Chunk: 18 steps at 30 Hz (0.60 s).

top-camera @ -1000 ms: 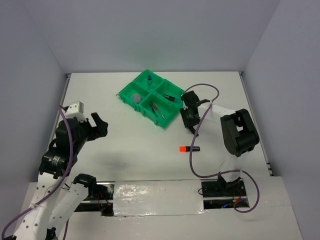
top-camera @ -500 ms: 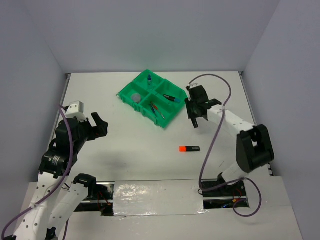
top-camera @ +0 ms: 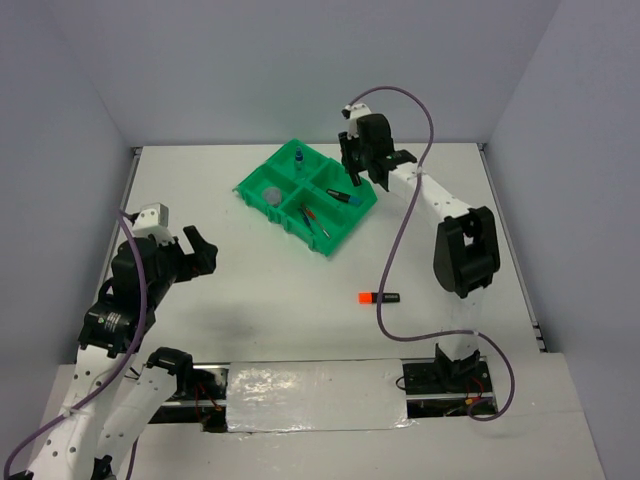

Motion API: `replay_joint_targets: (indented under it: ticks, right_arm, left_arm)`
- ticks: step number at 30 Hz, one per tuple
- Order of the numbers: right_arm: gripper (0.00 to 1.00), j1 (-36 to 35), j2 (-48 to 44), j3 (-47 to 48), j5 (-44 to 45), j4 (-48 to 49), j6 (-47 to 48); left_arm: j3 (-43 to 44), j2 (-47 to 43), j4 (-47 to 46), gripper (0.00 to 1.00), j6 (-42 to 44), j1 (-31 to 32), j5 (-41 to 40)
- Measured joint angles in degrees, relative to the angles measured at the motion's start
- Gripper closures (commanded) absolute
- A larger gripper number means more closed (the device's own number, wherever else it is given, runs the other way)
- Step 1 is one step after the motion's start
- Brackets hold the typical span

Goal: Sort the stationery into containers
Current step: Place the pen in the storage box.

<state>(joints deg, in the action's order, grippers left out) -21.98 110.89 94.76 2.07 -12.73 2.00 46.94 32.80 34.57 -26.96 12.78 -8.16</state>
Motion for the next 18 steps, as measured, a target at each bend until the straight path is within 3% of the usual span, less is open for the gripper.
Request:
replay_joint_targets:
  ticks: [4,6,7,15,17,18]
  right_arm:
    - [0.68,0.00,5.09,6.32,-0.92,-3.43,0.98]
    - [0.53,0.00,5.53,6.82,-1.84,-4.37,1.42]
    - [0.37,0.00,5.53,6.82,-2.45,-4.72,1.70]
    - [0.20,0.00,5.49,6.86,-6.73,-6.60,3.63]
    - [0.05,0.00,5.11,6.86,-7.37,-8.24,3.67]
    - [0.03,-0.04,4.31,6.45,-7.80,-9.35,3.78]
  left_arm:
    - [-0.02,-0.07,0.00,0.01,0.00,0.00,-0.02]
    - [-0.02,-0.07,0.00,0.01,0.00,0.00,-0.02]
    - [-0.02,-0.04,0.00,0.01,0.00,0.00,-0.02]
    - [-0.02,0.22,0.00,0.01,0.00,0.00,-0.04]
    - [-0.02,0.17,0.00,0.01,0.00,0.00,-0.04]
    - [-0.02,0.15,0.00,0.01,0.00,0.00,-0.04]
